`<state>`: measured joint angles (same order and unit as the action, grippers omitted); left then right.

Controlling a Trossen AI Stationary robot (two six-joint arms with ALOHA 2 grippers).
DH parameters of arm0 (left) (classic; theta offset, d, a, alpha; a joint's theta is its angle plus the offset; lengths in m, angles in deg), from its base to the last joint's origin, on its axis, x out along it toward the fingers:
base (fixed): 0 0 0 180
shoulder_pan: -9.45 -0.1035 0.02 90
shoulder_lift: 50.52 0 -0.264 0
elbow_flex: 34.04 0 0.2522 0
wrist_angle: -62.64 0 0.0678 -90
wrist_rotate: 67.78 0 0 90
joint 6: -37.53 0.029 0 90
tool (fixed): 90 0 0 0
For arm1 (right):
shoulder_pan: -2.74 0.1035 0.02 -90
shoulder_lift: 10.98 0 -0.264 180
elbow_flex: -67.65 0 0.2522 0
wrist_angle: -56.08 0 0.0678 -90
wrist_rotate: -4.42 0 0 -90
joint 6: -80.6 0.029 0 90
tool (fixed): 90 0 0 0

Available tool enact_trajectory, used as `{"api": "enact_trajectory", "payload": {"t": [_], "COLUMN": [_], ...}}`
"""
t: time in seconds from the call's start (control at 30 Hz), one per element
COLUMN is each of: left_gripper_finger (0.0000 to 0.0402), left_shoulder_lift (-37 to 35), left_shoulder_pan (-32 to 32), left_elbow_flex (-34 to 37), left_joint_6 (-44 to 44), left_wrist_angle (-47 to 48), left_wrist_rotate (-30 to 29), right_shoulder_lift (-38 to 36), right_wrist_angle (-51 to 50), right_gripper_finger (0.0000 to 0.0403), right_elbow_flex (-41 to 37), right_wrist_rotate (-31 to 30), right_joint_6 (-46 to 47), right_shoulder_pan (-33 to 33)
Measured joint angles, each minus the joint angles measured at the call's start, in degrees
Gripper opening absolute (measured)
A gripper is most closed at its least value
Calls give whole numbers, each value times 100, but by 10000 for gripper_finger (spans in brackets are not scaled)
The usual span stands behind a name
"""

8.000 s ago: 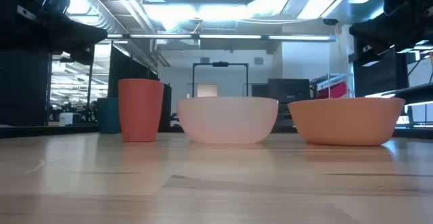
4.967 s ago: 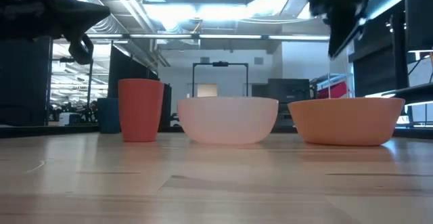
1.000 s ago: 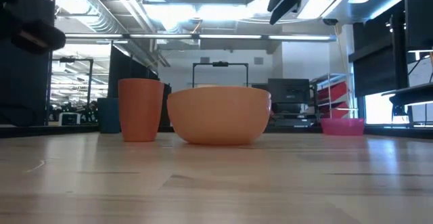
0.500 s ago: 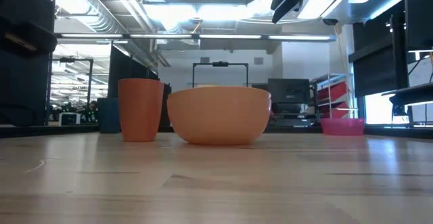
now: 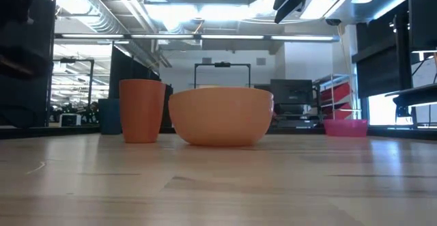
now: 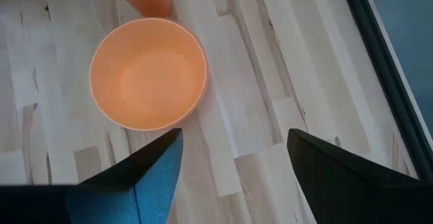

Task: Nest bowls inside each other
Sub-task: Stack the gray bowl on top of the orange bowl

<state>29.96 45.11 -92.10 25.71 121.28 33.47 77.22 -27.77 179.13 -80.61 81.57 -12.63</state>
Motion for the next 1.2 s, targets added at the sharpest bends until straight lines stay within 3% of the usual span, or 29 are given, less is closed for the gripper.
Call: {"api": "enact_trajectory", "payload": {"t": [0.13, 0.23, 0.47, 0.53, 0.93, 1.03, 1.2], "left_gripper_finger": [21, 4, 0, 0, 0, 0, 0], "left_shoulder_lift": [346, 453, 414, 443, 2467, 3038, 3705], "left_shoulder_pan": [-9, -169, -1731, -2388, -4986, -5088, -5073], "left_elbow_flex": [18, -280, -2550, -3162, -6549, -6940, -6996], "left_joint_6": [-82, -305, 259, 590, 1813, 2017, 2280], "left_wrist_angle": [-156, 214, 2302, 2593, 2602, 2638, 2693], "left_wrist_rotate": [146, 318, 162, 15, -216, -217, 12], "right_shoulder_lift": [2, -32, -562, -795, -1665, -1689, -1918], "right_wrist_angle": [-118, -502, -954, -617, 2092, 2457, 2552], "right_gripper_finger": [252, 252, 252, 252, 252, 252, 252], "right_elbow_flex": [0, 0, -291, -735, -3837, -4232, -4544], "right_wrist_rotate": [-90, -256, -575, -591, -489, -540, -881], "right_joint_6": [9, 118, 484, 728, 2465, 2824, 3303], "right_shoulder_pan": [0, 4, 347, 493, 1394, 1591, 1877]}}
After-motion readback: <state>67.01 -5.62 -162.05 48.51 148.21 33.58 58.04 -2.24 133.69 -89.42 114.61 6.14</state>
